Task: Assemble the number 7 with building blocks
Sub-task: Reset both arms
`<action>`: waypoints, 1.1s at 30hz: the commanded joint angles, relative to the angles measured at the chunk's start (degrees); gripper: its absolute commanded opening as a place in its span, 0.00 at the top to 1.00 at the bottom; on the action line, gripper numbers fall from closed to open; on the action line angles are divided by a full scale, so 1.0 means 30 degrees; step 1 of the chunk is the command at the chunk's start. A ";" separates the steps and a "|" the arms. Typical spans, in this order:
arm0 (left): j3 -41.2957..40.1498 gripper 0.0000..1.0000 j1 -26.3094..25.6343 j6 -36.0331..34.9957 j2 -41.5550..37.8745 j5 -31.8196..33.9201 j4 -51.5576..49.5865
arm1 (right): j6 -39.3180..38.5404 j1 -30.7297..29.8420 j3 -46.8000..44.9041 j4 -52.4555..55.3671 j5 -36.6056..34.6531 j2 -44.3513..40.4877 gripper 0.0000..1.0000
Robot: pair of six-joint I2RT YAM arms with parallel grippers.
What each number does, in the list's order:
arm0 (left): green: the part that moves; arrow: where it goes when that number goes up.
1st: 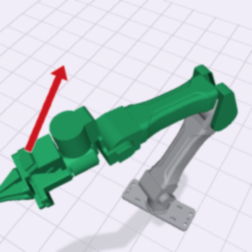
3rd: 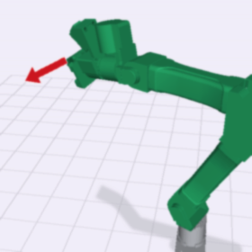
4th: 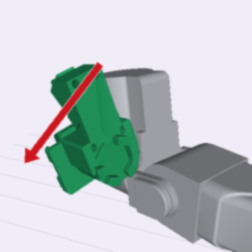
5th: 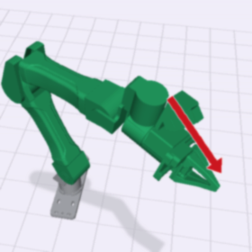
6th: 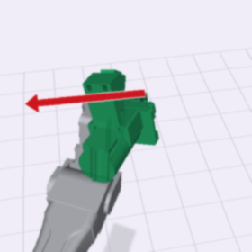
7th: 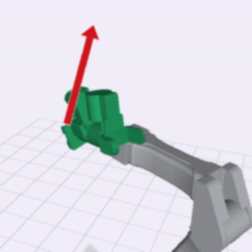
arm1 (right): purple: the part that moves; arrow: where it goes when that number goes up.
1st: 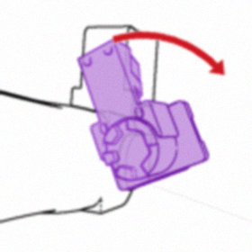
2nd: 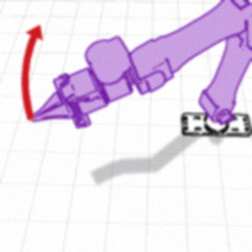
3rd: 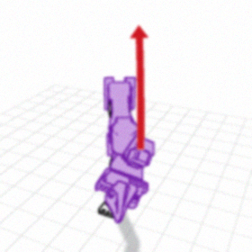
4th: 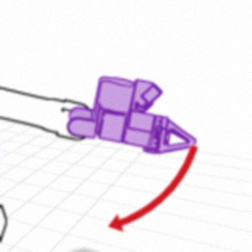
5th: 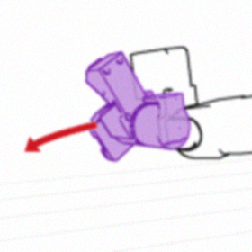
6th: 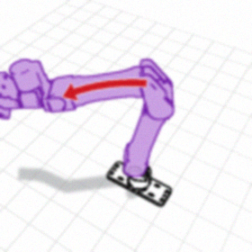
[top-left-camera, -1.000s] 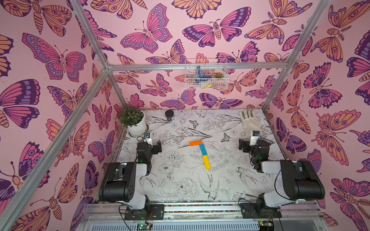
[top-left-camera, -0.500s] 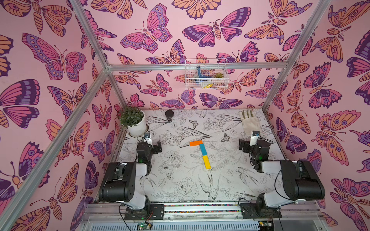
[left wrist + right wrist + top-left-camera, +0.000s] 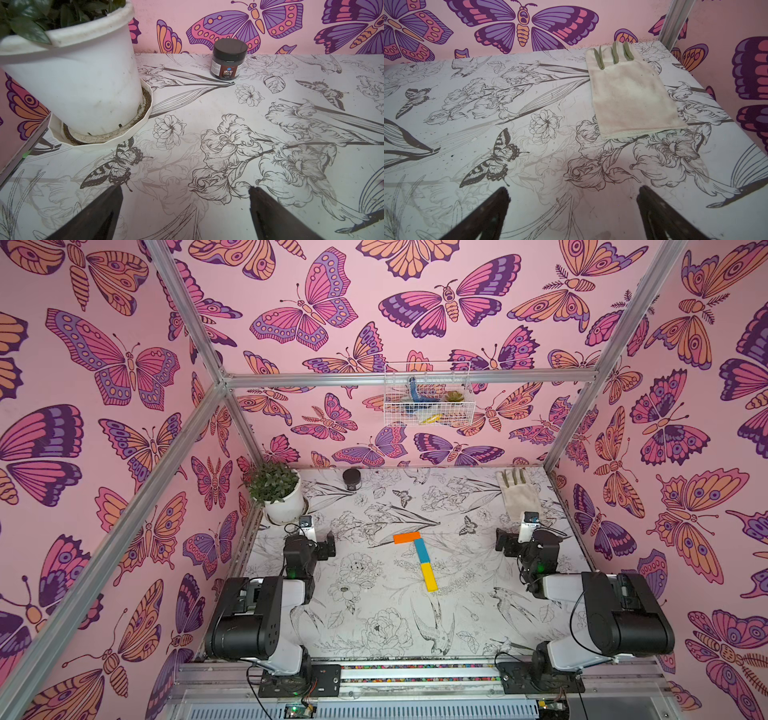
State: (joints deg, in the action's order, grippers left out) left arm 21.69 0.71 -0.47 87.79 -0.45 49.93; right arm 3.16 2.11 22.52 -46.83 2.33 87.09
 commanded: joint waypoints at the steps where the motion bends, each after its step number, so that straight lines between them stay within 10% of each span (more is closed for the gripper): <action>1: -0.0200 0.00 -0.0043 -0.0188 0.0108 -0.0232 0.0465 | 0.0117 -0.0132 0.0146 -0.0034 -0.0746 -0.0232 0.01; 8: -0.0141 0.00 -0.0083 0.0450 0.0153 0.1585 0.0450 | 0.0879 -0.0702 -0.0451 -0.0929 -0.4378 -0.0380 0.01; 33: -0.0144 0.00 -0.0149 0.0413 0.0152 0.1644 0.0460 | -0.0263 -0.0703 0.0197 0.0141 -0.1420 -0.0264 0.01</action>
State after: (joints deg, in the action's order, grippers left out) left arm 21.69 0.67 0.45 87.83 3.57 49.93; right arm 2.94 0.34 21.82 -46.87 -2.48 86.78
